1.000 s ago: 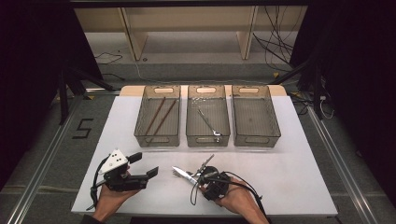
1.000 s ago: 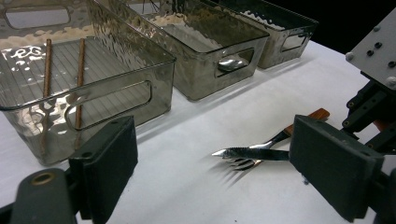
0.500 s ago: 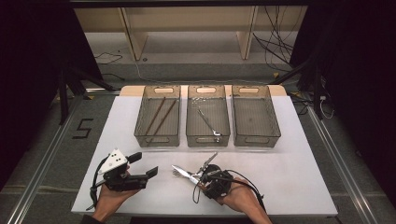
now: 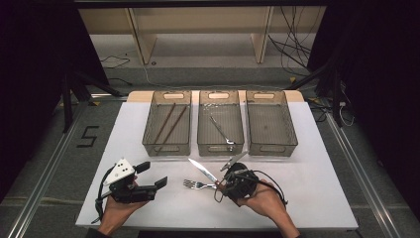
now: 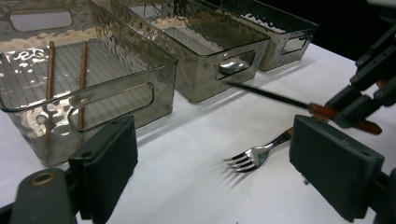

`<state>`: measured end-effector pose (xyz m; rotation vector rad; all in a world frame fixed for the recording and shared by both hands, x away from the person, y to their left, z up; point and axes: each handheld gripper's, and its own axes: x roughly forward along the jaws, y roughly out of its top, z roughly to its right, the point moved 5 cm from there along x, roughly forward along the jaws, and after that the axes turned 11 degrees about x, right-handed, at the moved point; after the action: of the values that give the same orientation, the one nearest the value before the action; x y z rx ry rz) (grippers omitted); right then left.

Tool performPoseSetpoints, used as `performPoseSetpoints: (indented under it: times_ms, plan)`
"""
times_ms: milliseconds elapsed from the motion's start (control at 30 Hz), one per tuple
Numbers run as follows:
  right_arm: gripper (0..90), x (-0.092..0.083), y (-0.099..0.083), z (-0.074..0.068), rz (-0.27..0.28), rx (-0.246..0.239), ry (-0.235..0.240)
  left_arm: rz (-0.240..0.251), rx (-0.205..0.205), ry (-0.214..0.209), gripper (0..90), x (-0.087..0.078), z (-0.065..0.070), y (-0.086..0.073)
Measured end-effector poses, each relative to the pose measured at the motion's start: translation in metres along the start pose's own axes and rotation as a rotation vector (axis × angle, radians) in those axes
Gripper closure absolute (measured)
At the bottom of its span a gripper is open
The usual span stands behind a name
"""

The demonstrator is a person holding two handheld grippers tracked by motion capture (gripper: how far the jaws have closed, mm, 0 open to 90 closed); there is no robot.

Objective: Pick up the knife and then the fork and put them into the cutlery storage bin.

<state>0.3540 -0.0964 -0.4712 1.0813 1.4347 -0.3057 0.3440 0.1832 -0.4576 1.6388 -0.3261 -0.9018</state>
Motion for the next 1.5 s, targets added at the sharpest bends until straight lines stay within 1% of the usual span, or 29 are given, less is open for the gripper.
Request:
performPoseSetpoints:
  times_ms: [167, 467, 800, 1167, 1333, 1500]
  plan:
    - [76.9, -0.013, 0.005, 0.014, 0.047, 0.022, -0.005, 0.003, -0.003, 0.001, 14.9, 0.0, 0.0, 0.0]
    - [76.9, -0.035, 0.015, 0.045, 0.142, 0.095, -0.015, 0.004, -0.002, 0.001, 14.9, 0.0, 0.0, 0.0]
    - [77.0, -0.058, 0.03, 0.072, 0.233, 0.157, -0.031, 0.004, -0.002, 0.001, 14.9, 0.0, 0.0, 0.0]
    - [77.0, -0.074, 0.056, 0.113, 0.301, 0.245, -0.089, 0.007, -0.003, 0.001, 14.9, -0.001, -0.001, 0.0]
    - [76.9, -0.079, 0.064, 0.13, 0.318, 0.289, -0.114, 0.008, -0.003, 0.002, 14.9, -0.001, -0.001, 0.0]
    - [76.9, -0.079, 0.072, 0.143, 0.324, 0.312, -0.149, 0.008, -0.003, 0.001, 14.9, -0.001, -0.001, 0.0]
